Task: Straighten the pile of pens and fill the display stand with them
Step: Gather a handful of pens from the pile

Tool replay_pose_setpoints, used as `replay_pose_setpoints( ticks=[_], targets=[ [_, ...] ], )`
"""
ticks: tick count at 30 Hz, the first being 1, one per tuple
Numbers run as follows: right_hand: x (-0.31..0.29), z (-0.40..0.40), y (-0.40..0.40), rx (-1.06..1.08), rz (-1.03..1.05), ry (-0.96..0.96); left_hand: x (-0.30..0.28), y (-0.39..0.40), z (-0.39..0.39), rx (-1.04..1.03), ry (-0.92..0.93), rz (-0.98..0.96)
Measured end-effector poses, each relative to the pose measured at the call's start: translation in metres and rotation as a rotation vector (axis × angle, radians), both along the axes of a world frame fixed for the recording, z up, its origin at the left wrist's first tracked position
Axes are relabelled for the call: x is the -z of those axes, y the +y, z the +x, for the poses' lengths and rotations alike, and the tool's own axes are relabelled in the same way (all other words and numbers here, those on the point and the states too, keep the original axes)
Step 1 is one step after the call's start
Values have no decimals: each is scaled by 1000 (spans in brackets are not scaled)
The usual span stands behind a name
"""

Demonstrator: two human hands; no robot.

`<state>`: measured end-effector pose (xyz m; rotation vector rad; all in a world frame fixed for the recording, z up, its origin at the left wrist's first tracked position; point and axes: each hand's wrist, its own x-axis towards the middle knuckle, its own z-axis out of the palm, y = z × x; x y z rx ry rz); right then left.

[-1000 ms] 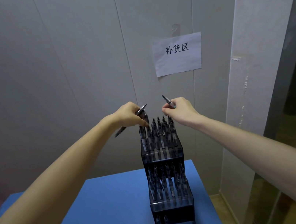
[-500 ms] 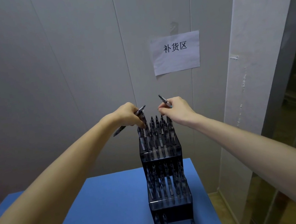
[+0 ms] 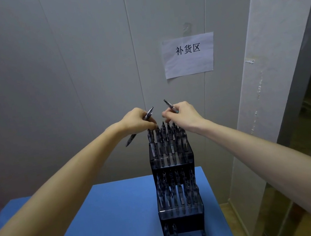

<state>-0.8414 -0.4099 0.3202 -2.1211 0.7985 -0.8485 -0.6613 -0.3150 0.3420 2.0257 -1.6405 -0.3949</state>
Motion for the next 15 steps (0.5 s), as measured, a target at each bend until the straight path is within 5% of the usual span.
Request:
replay_pose_setpoints(
  ticks=[7, 15],
  targets=[
    [-5, -10, -1, 21, 90, -122, -8, 15, -7, -142, 328, -71],
    [-15, -27, 16, 21, -25, -196, -1, 31, -17, -88, 105, -282]
  ],
)
